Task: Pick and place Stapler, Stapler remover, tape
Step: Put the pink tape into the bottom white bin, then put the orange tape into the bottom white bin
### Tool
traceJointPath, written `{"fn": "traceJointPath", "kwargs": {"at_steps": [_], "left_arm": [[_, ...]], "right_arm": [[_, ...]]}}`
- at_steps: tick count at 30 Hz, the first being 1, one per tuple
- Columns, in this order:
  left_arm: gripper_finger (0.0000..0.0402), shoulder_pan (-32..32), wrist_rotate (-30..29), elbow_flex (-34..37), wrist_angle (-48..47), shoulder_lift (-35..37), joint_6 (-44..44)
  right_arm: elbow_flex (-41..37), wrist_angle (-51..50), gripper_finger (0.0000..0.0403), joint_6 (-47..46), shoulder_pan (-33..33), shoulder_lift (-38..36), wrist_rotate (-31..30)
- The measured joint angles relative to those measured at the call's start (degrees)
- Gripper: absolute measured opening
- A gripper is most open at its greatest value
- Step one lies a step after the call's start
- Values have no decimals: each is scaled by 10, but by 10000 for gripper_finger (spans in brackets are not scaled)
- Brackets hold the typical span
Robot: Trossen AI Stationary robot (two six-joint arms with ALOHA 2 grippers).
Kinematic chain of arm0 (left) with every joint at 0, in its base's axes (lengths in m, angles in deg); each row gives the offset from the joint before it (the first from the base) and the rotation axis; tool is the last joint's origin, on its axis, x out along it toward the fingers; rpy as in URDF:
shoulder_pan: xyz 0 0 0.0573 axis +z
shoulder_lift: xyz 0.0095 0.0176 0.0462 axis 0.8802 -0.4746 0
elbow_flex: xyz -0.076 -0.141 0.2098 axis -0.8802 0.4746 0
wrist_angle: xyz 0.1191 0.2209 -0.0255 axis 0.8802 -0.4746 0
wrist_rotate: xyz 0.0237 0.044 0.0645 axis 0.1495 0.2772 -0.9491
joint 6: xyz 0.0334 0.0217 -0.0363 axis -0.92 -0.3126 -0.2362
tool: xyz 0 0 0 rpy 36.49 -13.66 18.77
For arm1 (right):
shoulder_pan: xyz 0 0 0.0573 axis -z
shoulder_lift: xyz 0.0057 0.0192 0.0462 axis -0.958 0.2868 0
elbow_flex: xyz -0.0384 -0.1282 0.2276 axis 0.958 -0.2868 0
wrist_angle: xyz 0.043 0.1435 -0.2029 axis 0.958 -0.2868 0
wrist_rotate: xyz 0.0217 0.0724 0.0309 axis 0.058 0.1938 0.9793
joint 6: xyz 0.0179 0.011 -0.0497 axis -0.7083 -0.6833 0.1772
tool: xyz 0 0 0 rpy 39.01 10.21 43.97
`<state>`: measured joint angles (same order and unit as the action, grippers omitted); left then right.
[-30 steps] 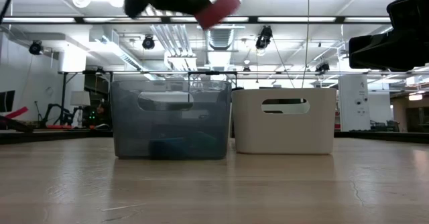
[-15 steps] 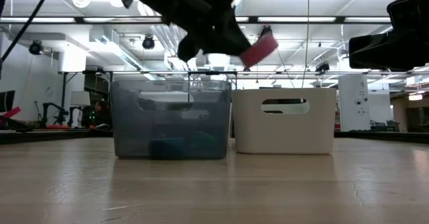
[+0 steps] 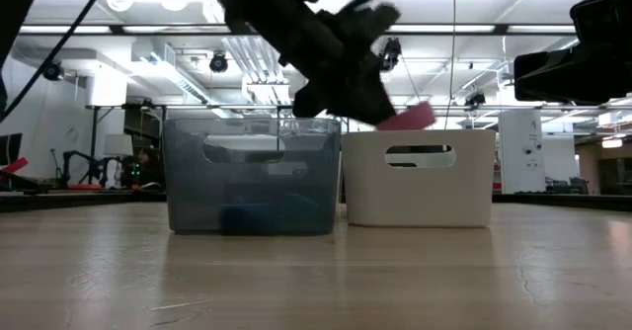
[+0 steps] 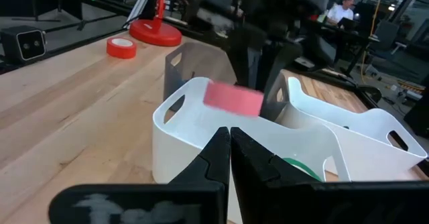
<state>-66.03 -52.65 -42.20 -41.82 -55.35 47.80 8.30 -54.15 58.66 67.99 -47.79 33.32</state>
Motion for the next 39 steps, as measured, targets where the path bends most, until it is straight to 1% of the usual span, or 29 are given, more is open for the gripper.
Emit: {"fn": "traceJointPath", "kwargs": {"at_steps": [2, 4, 11, 14, 21, 24, 29, 33, 35, 39], "left_arm": [[54, 3, -4, -32, -64, -15, 2], [52, 4, -2, -58, -99, -32, -2], [68, 2, 18, -114, -141, -76, -37], [69, 3, 17, -117, -165, -81, -37], [72, 1, 18, -110, -169, -81, -37], [91, 0, 19, -110, -168, -81, -39], [134, -1, 16, -111, -169, -79, -37], [154, -4, 28, -111, -182, -54, -36], [155, -10, 32, -109, -194, -33, -22], [148, -37, 33, -107, -249, 2, -11]], "right_arm": [[0, 0, 9, 1, 0, 0, 0], [0, 0, 9, 1, 0, 0, 0], [0, 0, 9, 1, 0, 0, 0], [0, 0, 9, 0, 0, 0, 0], [0, 0, 9, 1, 0, 0, 0], [0, 0, 9, 1, 0, 0, 0], [0, 0, 9, 1, 0, 0, 0], [0, 0, 9, 1, 0, 0, 0], [0, 0, 9, 1, 0, 0, -1], [0, 0, 9, 2, 0, 0, 0]]}}
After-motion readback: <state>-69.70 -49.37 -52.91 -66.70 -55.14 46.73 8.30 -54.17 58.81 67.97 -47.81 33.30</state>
